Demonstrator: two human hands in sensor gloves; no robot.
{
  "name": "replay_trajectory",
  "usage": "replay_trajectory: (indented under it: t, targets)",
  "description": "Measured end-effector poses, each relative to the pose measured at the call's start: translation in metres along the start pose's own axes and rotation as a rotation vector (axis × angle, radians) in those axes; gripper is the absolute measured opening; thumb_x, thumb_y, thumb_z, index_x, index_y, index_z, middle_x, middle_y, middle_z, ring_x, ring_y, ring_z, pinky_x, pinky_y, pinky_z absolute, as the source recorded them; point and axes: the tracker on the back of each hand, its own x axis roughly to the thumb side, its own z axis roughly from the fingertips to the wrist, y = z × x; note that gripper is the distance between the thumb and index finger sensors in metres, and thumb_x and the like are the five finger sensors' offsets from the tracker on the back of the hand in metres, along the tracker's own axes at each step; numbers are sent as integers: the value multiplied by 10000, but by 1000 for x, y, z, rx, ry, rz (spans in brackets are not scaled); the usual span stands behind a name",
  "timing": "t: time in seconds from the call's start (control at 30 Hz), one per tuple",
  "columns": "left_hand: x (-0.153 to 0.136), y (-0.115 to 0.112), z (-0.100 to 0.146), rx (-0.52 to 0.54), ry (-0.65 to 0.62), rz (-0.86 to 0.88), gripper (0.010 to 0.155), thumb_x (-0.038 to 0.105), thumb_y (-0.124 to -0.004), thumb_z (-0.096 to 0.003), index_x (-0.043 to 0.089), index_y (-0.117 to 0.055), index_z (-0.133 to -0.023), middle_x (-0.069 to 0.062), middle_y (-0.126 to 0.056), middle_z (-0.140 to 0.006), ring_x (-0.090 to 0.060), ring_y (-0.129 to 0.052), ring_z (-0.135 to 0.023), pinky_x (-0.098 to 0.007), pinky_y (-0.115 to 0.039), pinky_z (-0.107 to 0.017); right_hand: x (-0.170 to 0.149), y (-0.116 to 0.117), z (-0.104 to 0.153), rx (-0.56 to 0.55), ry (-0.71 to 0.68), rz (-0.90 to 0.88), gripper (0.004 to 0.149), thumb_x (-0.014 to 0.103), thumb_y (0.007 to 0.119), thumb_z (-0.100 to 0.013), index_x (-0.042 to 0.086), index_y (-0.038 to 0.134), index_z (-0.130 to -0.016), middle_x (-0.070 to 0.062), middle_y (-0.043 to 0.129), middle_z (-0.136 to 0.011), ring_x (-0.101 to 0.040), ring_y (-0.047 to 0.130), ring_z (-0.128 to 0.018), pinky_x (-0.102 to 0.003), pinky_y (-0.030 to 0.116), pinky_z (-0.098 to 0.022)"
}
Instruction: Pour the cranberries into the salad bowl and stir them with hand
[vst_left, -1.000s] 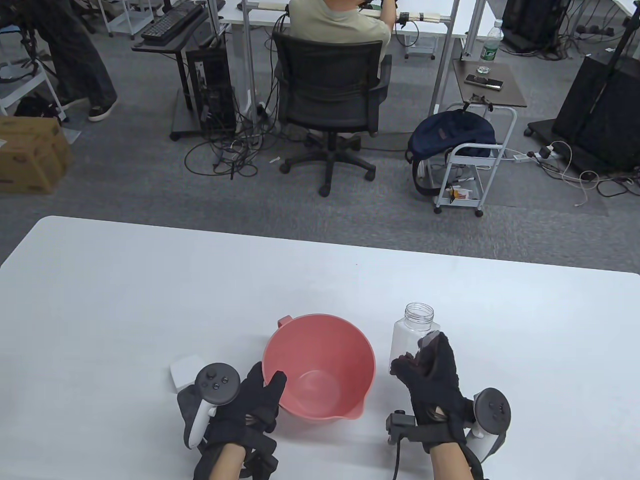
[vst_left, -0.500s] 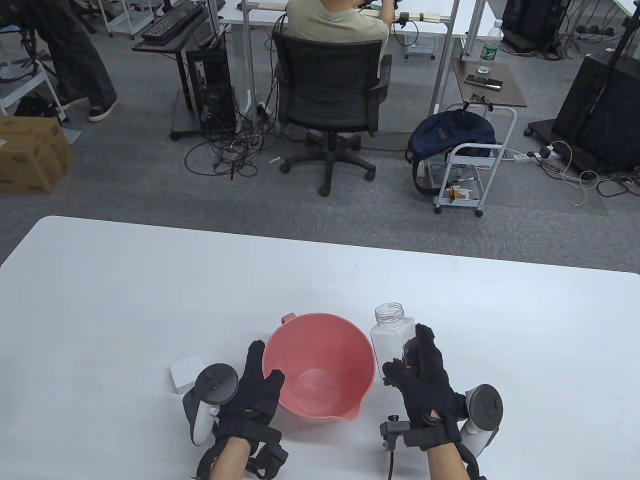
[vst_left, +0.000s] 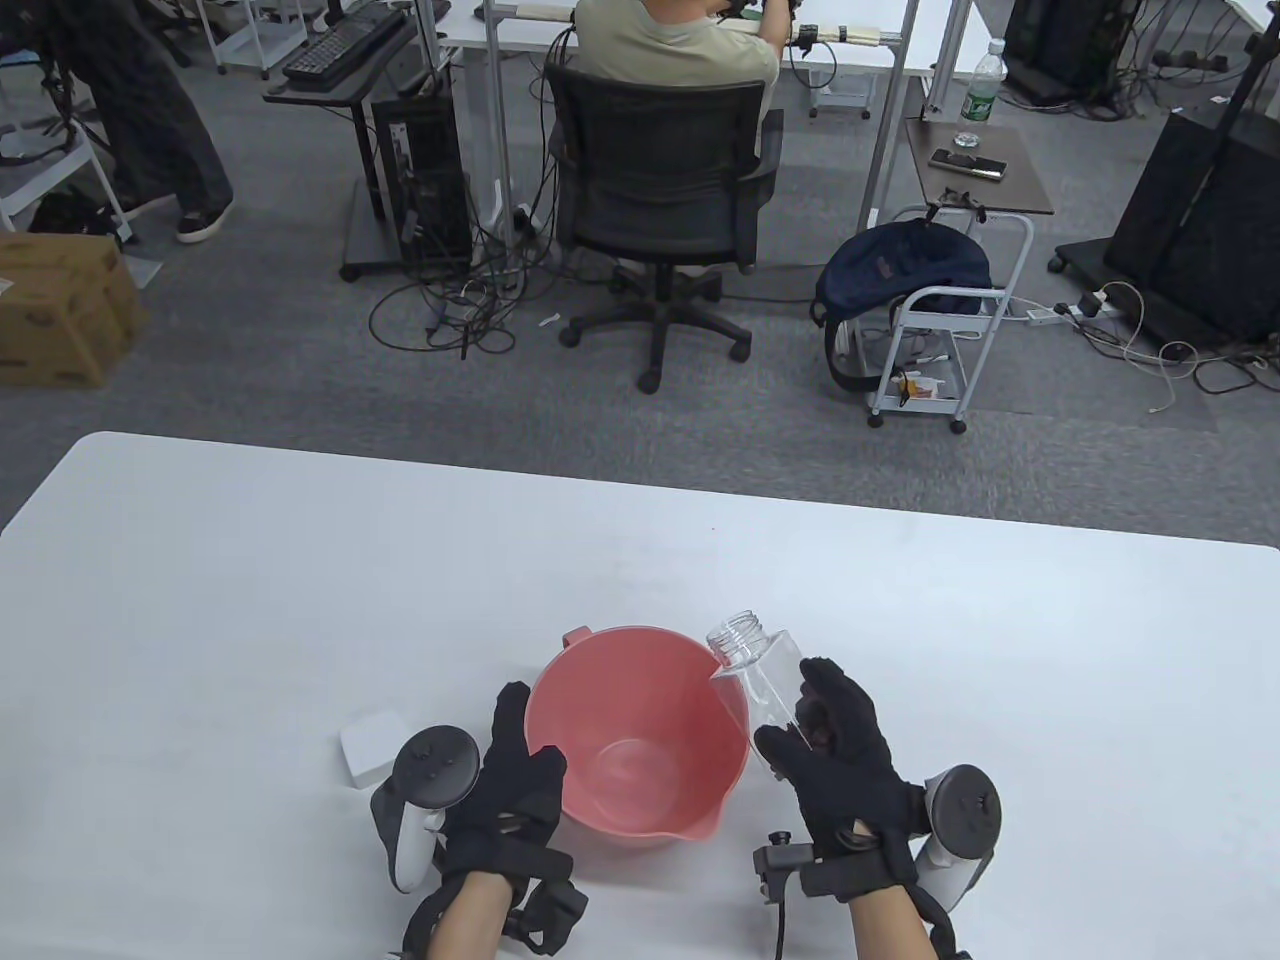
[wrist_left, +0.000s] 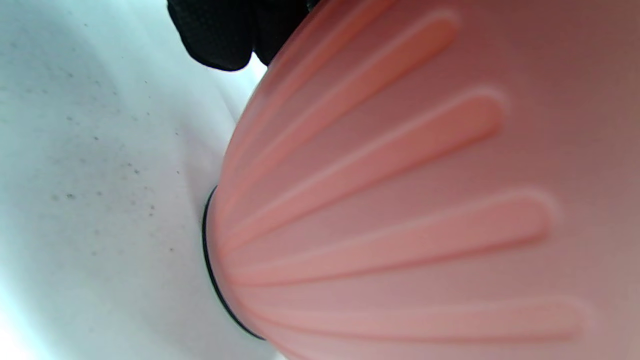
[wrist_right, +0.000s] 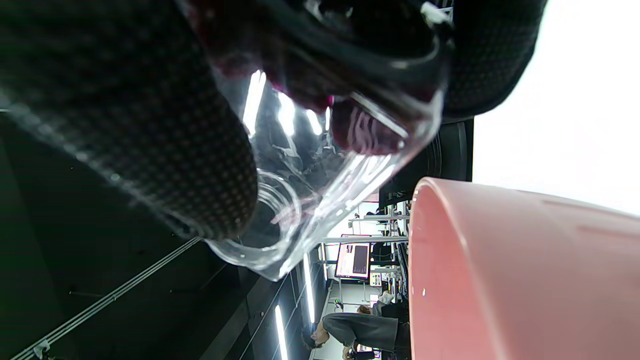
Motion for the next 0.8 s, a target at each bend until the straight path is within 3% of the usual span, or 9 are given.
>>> replay_trajectory:
  t: [0.23,0.67,0.73,0.8]
  targets:
    - [1,0,0,1,1,3,773,351,-632,-579,245,-114,-1142,-80,-362,-1250,-374,-575,-1128,-514,-622,-792,6,5,2,6,-20,65,773,448,1126,-260,480,687,-895,4,700,-1040,-332,735,-883,-419,882,-486]
    - [2,0,0,12,2,9,765,316,-639,-572,243,-140,-1147,-92,-368,-1254,-381,-575,-1128,-516,-614,-792,14,17,4,125,-34,145,901,337,1114,-305,410,543,-999,-53,637,-1095,-366,710,-930,-388,882,-522]
    - [3,0,-1,10,3,8,766,315,-640,-571,243,-141,-1147,-93,-369,-1254,-384,-575,-1127,-518,-614,-791,16,19,4,152,-43,163,902,358,1100,-318,401,521,-1008,-48,633,-1098,-356,706,-933,-374,871,-516]
    - [3,0,0,9,3,7,765,314,-641,-571,243,-144,-1148,-91,-370,-1254,-384,-574,-1127,-519,-613,-790,14,21,3,213,-30,138,921,476,1077,-315,403,490,-1021,-20,665,-1095,-312,756,-901,-326,868,-463]
